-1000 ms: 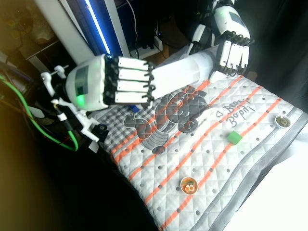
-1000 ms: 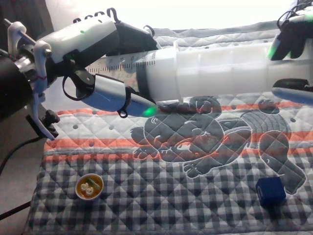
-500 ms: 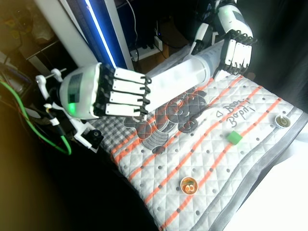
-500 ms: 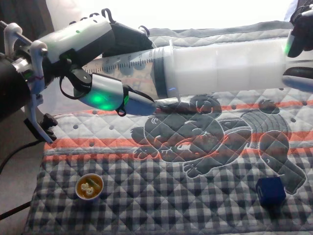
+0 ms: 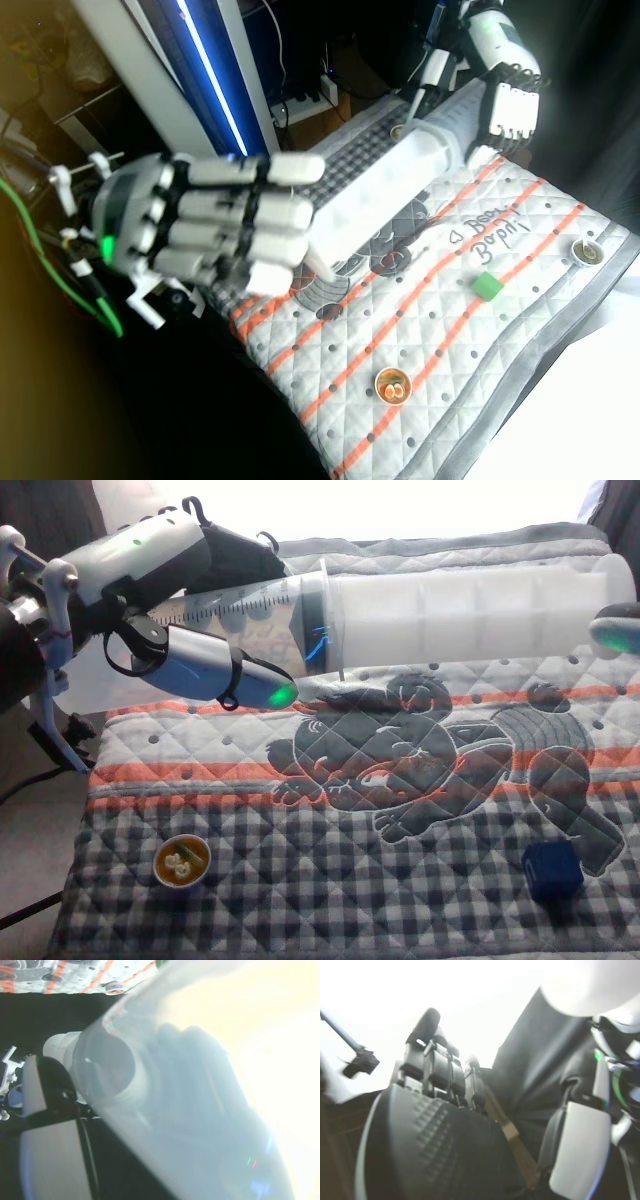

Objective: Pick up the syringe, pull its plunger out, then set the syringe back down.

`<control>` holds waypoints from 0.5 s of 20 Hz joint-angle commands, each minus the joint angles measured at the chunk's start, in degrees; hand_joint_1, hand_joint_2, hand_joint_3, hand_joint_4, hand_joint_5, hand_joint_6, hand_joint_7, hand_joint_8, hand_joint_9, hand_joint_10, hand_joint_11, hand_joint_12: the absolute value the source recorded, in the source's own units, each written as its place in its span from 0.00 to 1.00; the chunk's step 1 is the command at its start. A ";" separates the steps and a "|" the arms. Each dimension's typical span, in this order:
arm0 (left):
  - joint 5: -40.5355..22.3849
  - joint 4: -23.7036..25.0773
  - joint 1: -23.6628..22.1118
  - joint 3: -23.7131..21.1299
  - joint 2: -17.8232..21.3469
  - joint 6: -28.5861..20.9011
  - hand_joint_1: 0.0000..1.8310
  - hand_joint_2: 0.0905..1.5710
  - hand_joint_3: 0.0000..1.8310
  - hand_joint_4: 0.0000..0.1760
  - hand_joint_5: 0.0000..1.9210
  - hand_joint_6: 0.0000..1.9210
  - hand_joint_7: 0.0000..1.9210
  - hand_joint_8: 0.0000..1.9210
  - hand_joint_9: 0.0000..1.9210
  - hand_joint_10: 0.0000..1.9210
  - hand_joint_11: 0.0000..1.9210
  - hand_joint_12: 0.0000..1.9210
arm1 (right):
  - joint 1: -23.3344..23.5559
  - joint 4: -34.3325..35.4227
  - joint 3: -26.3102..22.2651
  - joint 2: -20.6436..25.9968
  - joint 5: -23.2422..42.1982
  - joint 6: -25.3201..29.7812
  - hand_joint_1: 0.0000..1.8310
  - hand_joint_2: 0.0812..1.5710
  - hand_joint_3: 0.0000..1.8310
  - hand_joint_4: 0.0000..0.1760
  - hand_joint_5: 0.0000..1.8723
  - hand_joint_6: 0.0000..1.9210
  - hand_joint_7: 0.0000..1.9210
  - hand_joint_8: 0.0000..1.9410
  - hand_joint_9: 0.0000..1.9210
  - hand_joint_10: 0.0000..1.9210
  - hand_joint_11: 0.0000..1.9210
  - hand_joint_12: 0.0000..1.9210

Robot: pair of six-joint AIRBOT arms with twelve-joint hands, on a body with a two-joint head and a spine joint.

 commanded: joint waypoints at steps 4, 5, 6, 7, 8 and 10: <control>5.89 0.39 -0.59 0.84 -1.19 -1.05 0.66 0.73 0.00 0.00 0.44 0.57 0.46 0.66 0.40 0.66 0.29 0.94 | 0.35 0.95 0.08 0.19 7.60 0.05 0.28 0.48 0.00 0.53 0.00 0.00 0.00 0.00 0.00 0.00 0.00 0.42; 4.85 0.47 -0.62 1.46 -2.04 -1.05 0.66 0.73 0.00 0.00 0.44 0.57 0.46 0.66 0.40 0.66 0.29 0.94 | 0.35 0.85 0.08 0.19 7.61 0.05 0.28 0.48 0.00 0.53 0.00 0.00 0.00 0.00 0.00 0.00 0.00 0.42; 3.88 0.31 -0.62 2.14 -2.96 -1.05 0.65 0.73 0.00 0.00 0.44 0.59 0.46 0.64 0.39 0.62 0.25 0.93 | 0.36 0.81 0.09 0.19 7.62 0.05 0.29 0.47 0.00 0.52 0.00 0.00 0.00 0.00 0.00 0.00 0.00 0.36; 2.72 0.13 -0.62 3.17 -4.37 -1.05 0.65 0.73 0.00 0.05 0.45 0.60 0.47 0.61 0.41 0.56 0.26 0.89 | 0.36 0.77 0.07 0.17 7.64 0.05 0.29 0.47 0.00 0.51 0.00 0.00 0.00 0.00 0.00 0.00 0.00 0.34; 0.88 0.05 -0.62 4.53 -6.21 -1.05 0.72 0.72 0.00 0.00 0.46 0.62 0.48 0.54 0.40 0.67 0.25 0.82 | 0.36 0.71 0.06 0.16 7.64 0.05 0.28 0.45 0.00 0.56 0.00 0.00 0.00 0.00 0.00 0.00 0.00 0.38; -2.26 -0.18 -0.61 6.87 -9.14 -1.06 0.75 0.70 0.00 0.00 0.45 0.53 0.51 0.51 0.46 0.69 0.36 0.79 | 0.38 0.58 0.06 0.16 7.64 0.05 0.28 0.46 0.00 0.56 0.02 0.01 0.00 0.00 0.01 0.00 0.00 0.38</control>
